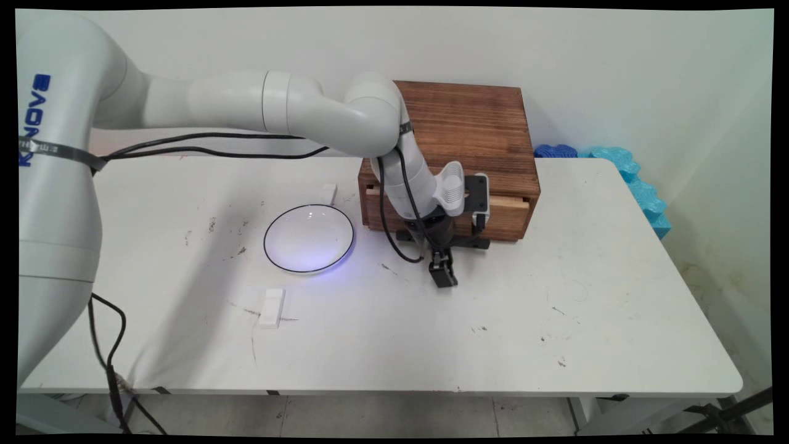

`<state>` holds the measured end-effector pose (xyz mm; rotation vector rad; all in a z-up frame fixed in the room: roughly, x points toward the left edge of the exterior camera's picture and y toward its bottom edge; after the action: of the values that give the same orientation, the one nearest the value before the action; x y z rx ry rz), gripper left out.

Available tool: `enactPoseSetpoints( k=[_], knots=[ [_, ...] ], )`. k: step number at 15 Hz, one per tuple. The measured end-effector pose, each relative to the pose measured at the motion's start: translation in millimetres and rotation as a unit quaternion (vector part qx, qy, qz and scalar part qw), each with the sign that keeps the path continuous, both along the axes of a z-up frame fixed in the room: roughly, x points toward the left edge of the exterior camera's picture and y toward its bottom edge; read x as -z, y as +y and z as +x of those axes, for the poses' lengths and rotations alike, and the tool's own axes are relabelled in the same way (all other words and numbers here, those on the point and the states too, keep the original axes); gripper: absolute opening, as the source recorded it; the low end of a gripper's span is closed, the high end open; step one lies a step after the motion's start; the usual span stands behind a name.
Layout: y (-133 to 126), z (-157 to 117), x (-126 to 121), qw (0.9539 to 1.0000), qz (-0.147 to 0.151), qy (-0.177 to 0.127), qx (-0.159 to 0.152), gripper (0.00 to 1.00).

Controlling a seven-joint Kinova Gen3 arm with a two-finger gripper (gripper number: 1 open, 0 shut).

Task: Open the drawer

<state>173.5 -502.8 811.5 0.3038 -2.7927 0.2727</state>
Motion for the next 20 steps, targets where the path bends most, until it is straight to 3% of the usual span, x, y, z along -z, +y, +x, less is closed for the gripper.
enactPoseSetpoints(
  k=[20],
  knots=[
    [76.3, -13.4, -19.3, 0.9994, 0.034, -0.004, 0.001, 1.00]
  ],
)
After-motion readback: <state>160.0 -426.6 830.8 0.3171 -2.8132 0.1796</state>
